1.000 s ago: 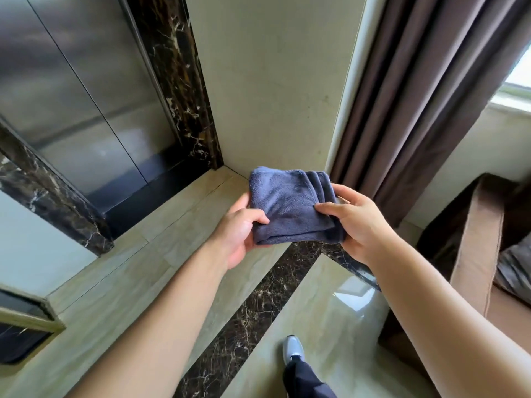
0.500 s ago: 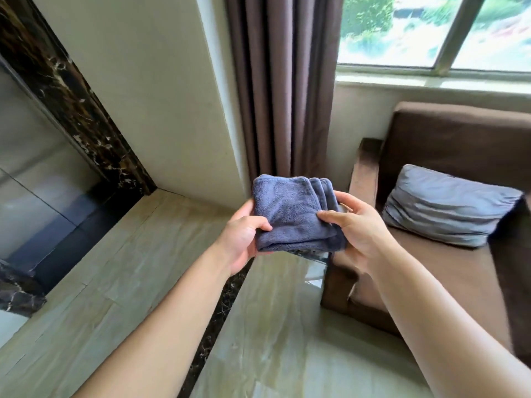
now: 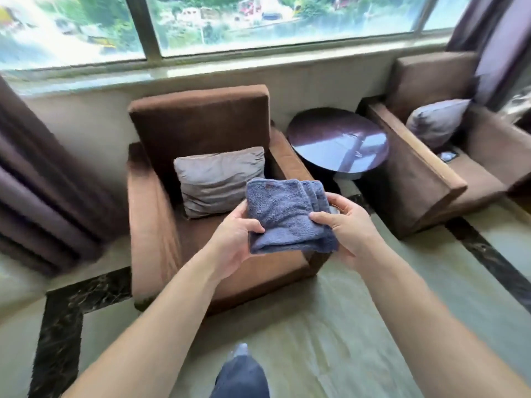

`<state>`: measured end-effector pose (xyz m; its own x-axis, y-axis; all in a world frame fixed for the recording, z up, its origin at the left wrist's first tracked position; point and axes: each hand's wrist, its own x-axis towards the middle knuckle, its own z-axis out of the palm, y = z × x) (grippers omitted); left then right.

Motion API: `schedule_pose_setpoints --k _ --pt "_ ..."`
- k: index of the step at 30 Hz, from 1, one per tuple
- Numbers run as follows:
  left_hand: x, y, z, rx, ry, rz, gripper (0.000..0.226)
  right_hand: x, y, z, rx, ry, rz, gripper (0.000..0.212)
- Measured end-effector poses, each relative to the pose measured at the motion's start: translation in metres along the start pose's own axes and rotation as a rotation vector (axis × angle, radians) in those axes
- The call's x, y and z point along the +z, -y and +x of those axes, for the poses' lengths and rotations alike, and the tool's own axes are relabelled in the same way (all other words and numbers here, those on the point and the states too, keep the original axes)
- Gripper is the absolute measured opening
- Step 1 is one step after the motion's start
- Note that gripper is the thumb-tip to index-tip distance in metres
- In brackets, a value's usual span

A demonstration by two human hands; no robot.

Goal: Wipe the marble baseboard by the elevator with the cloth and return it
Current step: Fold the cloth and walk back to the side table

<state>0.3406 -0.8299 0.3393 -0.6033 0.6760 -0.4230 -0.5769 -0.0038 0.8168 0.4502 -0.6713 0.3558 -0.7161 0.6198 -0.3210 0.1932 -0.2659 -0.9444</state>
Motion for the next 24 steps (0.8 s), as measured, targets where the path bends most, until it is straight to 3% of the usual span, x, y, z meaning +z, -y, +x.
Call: schedule_pose_setpoints --k 10,19,24 --pt "0.138 0.004 0.191 -0.150 0.244 0.071 0.074 -0.145 0.025 0.131 -0.008 -0.303 0.109 0.041" --pt "0.208 -0.041 0.367 -0.152 0.218 0.125 0.067 -0.210 0.074 0.301 0.032 -0.299 0.101 0.038" --pt "0.247 -0.051 0.465 -0.194 0.181 0.169 0.071 -0.254 0.090 0.393 0.114 -0.297 0.127 0.048"
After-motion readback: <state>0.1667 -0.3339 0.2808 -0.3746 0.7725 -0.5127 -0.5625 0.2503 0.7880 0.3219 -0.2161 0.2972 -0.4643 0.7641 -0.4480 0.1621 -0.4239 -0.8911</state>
